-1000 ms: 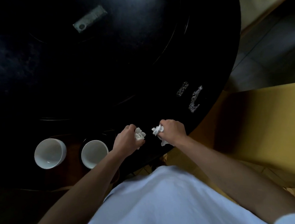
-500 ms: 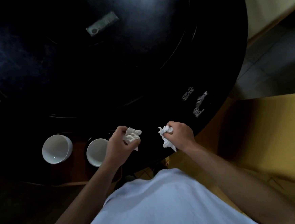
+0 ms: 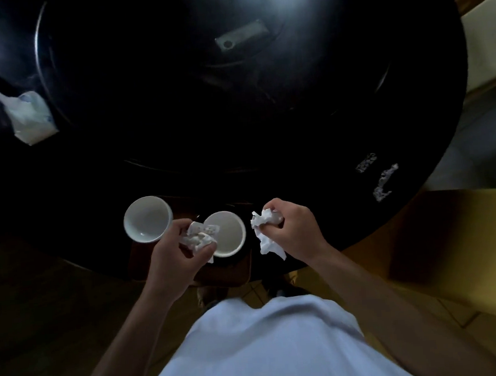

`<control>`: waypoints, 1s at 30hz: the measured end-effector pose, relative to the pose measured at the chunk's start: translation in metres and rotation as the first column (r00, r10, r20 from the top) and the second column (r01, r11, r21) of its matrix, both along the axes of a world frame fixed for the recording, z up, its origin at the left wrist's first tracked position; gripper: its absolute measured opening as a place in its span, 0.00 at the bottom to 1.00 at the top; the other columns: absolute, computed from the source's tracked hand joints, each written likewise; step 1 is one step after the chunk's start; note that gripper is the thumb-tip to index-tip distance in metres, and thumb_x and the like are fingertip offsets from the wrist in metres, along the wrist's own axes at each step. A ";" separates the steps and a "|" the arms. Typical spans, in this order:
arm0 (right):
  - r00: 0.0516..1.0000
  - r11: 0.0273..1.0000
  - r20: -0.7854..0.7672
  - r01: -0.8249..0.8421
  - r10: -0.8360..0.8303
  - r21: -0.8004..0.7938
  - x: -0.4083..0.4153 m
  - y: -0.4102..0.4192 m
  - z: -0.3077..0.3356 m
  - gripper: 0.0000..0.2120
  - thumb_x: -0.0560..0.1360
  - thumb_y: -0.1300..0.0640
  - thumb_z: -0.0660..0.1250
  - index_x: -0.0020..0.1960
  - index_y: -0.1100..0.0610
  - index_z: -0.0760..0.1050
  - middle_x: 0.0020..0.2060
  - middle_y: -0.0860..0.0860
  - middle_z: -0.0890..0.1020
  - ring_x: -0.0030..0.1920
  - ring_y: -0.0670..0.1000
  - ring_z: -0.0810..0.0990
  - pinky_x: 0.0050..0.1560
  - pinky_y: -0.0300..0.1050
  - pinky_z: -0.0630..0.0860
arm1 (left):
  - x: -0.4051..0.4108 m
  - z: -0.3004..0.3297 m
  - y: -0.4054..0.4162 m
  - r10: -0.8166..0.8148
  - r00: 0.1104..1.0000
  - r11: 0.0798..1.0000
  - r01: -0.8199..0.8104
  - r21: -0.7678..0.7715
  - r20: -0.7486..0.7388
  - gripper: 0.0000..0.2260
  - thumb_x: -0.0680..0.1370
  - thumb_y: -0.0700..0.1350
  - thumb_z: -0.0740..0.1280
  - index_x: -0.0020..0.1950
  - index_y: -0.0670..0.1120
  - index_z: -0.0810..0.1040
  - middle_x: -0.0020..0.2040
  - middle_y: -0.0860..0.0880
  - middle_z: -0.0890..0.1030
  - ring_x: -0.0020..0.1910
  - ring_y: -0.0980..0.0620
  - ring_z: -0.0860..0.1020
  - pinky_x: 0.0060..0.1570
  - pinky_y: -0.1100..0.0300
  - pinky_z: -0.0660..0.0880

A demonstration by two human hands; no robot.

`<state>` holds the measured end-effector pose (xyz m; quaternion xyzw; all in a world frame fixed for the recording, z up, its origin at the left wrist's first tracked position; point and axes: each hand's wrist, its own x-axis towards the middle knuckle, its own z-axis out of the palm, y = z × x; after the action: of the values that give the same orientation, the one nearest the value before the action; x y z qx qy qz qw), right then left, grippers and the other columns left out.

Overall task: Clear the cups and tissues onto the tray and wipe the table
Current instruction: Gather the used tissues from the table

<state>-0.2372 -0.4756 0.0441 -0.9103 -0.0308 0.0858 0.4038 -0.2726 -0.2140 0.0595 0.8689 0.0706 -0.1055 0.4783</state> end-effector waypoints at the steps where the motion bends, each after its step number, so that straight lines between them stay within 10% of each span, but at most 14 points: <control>1: 1.000 1.000 -0.004 0.002 -0.002 -0.006 -0.004 0.017 0.000 0.11 0.71 0.45 0.73 0.48 0.49 0.76 0.35 0.42 0.78 0.37 0.43 0.78 0.35 0.39 0.74 | -0.004 -0.003 0.018 0.004 1.000 1.000 -0.004 0.003 -0.005 0.23 0.71 0.47 0.80 0.62 0.49 0.74 0.48 0.52 0.83 0.45 0.56 0.83 0.45 0.57 0.81; 14: 0.993 0.995 -0.111 0.031 -0.042 -0.099 -0.058 0.195 -0.024 0.11 0.71 0.53 0.73 0.52 0.53 0.77 0.42 0.49 0.82 0.41 0.50 0.79 0.39 0.49 0.78 | -0.018 -0.043 0.157 -0.097 0.994 0.985 0.102 0.137 -0.044 0.24 0.73 0.46 0.78 0.65 0.43 0.75 0.51 0.51 0.77 0.45 0.57 0.76 0.40 0.70 0.69; 30: 0.977 0.902 -0.198 -0.009 -0.085 -0.431 -0.062 0.247 -0.067 0.14 0.75 0.51 0.69 0.57 0.54 0.71 0.49 0.53 0.79 0.47 0.56 0.81 0.38 0.45 0.69 | -0.010 -0.098 0.170 -0.167 0.975 0.942 0.201 0.268 -0.144 0.26 0.75 0.54 0.74 0.69 0.47 0.73 0.61 0.48 0.76 0.55 0.48 0.79 0.51 0.51 0.79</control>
<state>-0.2991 -0.2286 -0.0225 -0.9628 0.0500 0.1790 0.1961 -0.2821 -0.0439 -0.0384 0.9229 0.0315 -0.1904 0.3331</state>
